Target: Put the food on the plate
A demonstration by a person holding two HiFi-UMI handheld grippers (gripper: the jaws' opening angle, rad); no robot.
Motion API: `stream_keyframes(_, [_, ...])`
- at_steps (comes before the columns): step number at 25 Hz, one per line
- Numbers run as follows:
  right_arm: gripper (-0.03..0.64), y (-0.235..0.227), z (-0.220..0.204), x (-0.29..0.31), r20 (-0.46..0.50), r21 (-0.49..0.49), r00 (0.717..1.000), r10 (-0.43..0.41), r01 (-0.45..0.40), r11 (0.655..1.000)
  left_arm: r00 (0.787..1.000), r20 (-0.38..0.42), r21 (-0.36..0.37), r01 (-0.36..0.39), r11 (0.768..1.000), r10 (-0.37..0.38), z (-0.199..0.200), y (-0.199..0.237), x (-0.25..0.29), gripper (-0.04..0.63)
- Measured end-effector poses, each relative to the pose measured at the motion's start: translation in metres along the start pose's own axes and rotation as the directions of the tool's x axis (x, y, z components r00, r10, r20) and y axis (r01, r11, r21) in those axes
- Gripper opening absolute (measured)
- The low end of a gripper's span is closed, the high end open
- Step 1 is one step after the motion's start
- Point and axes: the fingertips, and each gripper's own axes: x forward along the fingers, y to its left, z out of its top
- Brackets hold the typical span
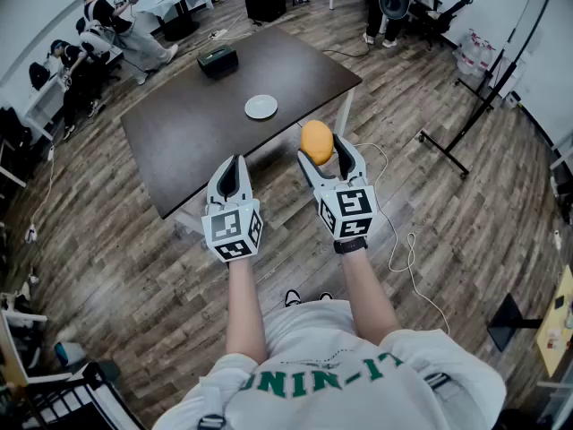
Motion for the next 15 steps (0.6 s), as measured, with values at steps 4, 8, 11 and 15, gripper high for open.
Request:
stream_keyframes(4, [0.336, 0.026, -0.006, 0.007, -0.017, 0.020, 0.999, 0.046, -0.046, 0.999, 1.000, -0.009, -0.008, 0.016, 1.000, -0.016, -0.005, 0.015, -0.005, 0.011])
stream_keyframes(8, [0.336, 0.039, -0.008, 0.012, -0.016, 0.014, 0.999, 0.034, -0.034, 0.999, 0.999, -0.005, -0.007, 0.042, 0.999, -0.042, -0.006, 0.024, -0.006, 0.011])
stream_keyframes(11, [0.337, 0.046, -0.011, 0.014, -0.012, 0.015, 0.999, 0.030, -0.030, 0.999, 0.998, 0.002, -0.016, 0.060, 0.998, -0.060, -0.010, 0.030, -0.008, 0.011])
stream_keyframes(15, [0.336, 0.053, -0.016, 0.026, -0.021, 0.015, 0.999, 0.031, -0.031, 0.999, 0.997, -0.008, -0.033, 0.074, 0.997, -0.075, -0.018, 0.041, 0.000, 0.011])
